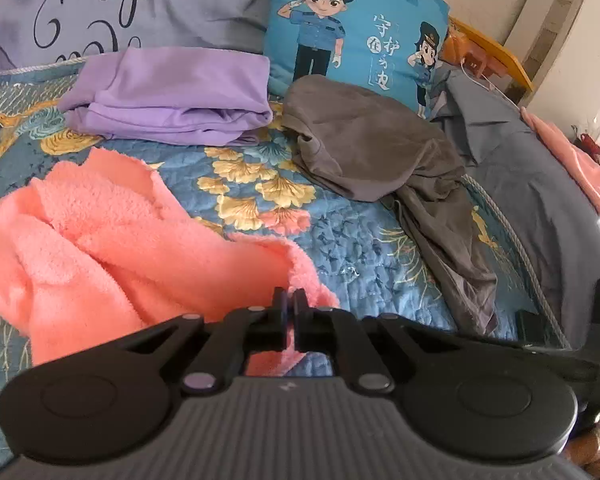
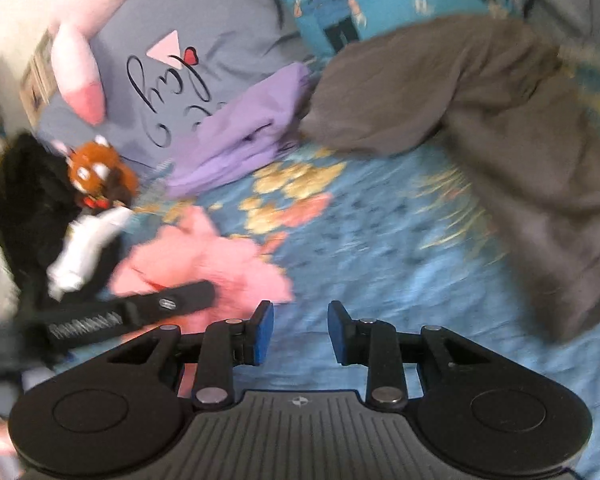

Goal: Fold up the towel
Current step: 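Grasp one towel corner with the left gripper while the right gripper grasps another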

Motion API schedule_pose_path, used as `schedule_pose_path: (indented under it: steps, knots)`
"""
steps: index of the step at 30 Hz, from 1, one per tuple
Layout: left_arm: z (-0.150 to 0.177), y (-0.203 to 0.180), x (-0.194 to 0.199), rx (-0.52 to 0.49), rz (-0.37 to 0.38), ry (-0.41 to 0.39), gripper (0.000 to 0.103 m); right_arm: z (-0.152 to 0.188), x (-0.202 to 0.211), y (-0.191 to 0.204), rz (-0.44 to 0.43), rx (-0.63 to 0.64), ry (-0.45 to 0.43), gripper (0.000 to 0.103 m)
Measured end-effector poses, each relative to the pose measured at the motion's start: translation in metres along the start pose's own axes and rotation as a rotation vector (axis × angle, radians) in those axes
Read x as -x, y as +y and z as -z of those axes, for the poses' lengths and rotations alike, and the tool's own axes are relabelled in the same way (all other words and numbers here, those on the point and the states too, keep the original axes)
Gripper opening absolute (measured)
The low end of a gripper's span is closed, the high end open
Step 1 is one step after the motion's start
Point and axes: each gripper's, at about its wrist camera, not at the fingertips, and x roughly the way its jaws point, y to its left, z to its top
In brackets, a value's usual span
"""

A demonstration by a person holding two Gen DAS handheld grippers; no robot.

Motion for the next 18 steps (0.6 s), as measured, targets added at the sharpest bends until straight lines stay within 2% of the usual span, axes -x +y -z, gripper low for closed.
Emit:
schedule_pose_path:
  steps: [5, 6, 8, 9, 11, 18]
  knots:
    - [0.0, 0.006, 0.0, 0.029, 0.02, -0.003, 0.003, -0.001, -0.016, -0.009, -0.128, -0.22, 0.026, 0.03]
    - [0.0, 0.008, 0.0, 0.034, 0.023, -0.004, 0.003, 0.0, -0.017, -0.01, -0.154, -0.252, 0.026, 0.028]
    - [0.001, 0.01, 0.0, 0.041, 0.028, -0.006, 0.002, 0.0, -0.018, -0.013, -0.199, -0.3, 0.034, 0.009]
    - [0.001, 0.012, 0.0, 0.045, 0.029, -0.007, 0.002, 0.0, -0.019, -0.013, -0.213, -0.312, 0.04, 0.009]
    - [0.002, 0.013, 0.001, 0.051, 0.033, -0.009, 0.002, 0.0, -0.017, -0.013, -0.219, -0.317, 0.036, 0.004]
    - [0.002, 0.014, 0.012, 0.033, 0.003, -0.034, 0.001, 0.001, -0.004, -0.017, -0.214, -0.332, -0.012, 0.002]
